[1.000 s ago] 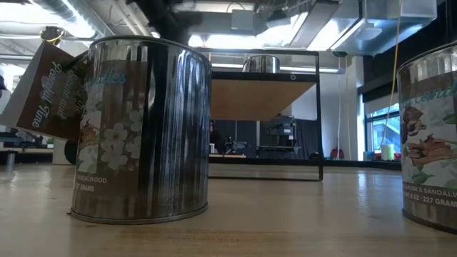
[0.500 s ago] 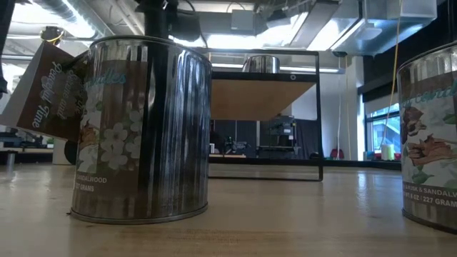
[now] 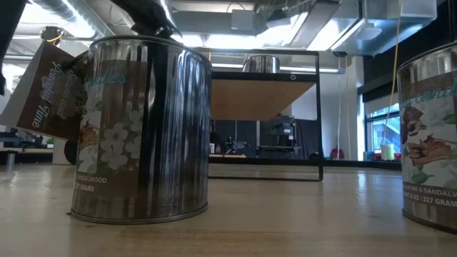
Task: Pick & Place candle stick holders
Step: Put the top gold candle holder on the shelf
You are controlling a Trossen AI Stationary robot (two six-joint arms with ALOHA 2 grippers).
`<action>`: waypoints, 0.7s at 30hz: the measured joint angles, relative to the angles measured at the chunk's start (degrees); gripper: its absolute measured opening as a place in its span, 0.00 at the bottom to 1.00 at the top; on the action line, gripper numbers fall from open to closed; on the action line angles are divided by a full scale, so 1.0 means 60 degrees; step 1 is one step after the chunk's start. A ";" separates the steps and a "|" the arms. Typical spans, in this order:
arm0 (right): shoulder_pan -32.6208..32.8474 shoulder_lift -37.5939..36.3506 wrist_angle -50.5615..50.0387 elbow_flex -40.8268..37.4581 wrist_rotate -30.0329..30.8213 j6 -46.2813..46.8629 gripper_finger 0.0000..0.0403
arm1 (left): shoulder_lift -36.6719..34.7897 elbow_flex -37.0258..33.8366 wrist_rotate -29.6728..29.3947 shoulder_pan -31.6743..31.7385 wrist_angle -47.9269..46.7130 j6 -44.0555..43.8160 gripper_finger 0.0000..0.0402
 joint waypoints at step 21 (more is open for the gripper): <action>0.0155 -0.0123 0.0134 0.0004 0.0080 0.0279 0.01 | -0.0028 -0.3060 0.0672 0.0490 0.1457 0.0835 0.19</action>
